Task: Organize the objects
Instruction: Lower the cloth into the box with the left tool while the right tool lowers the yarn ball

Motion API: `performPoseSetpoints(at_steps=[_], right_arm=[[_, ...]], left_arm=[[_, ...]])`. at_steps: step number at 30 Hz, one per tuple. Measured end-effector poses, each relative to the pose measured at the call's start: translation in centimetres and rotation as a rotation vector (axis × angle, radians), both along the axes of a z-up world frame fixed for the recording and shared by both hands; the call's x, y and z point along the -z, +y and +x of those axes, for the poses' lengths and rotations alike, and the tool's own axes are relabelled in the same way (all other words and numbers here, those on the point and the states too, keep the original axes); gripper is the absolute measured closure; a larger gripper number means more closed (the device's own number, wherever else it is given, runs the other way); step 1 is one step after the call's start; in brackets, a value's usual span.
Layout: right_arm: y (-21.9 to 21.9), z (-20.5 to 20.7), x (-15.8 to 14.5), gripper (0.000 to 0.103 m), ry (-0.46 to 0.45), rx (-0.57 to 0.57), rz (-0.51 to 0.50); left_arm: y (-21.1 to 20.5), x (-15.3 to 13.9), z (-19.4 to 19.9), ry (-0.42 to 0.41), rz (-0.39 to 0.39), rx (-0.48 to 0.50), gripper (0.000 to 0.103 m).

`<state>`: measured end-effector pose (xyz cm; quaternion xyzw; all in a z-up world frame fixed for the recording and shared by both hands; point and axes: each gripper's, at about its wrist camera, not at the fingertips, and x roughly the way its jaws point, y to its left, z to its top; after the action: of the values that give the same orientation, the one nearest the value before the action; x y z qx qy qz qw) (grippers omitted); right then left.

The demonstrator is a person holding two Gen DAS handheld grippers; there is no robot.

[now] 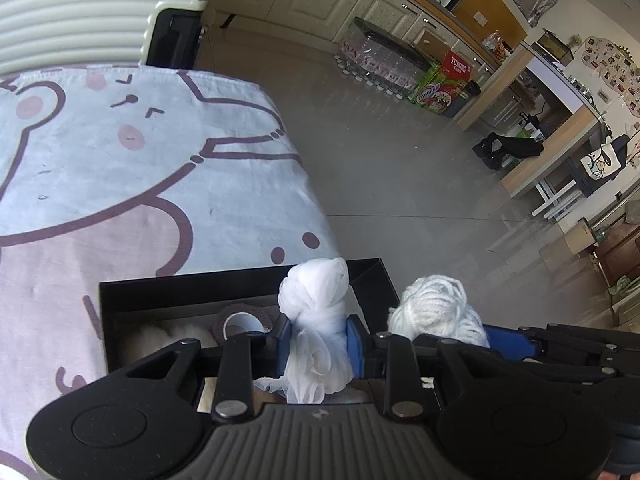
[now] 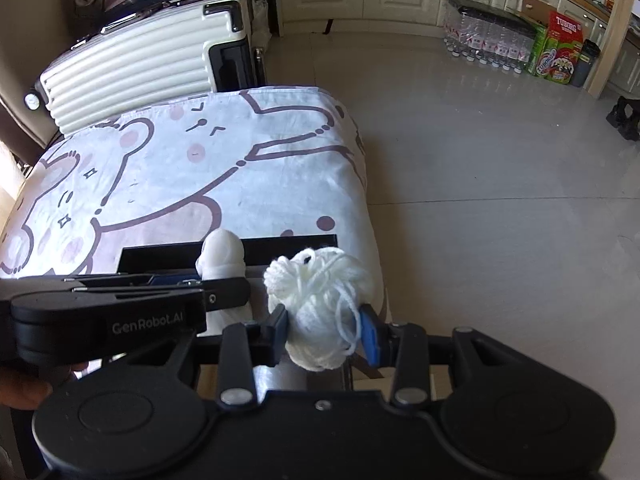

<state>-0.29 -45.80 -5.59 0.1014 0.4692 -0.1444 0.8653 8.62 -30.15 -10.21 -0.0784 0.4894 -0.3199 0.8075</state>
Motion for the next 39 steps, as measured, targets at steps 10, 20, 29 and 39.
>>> performPoseSetpoints(at_steps=[10,20,29,39], right_arm=[[-1.2,1.1,0.7,0.065,-0.016,0.020,0.030],[-1.3,2.6,1.8,0.065,-0.005,-0.001,0.048],[-0.5,3.4,1.7,0.065,0.005,-0.055,0.067],[0.6,3.9,2.6,0.063,0.072,-0.078,0.014]], left_arm=[[-1.9,2.9,0.8,0.049,0.066,0.063,0.072],[-1.8,4.2,1.3,0.051,0.117,0.111,0.071],[-2.1,3.8,0.5,0.004,0.138,0.202,0.050],[-2.0,3.4,0.0,-0.017,0.171,0.248,0.046]])
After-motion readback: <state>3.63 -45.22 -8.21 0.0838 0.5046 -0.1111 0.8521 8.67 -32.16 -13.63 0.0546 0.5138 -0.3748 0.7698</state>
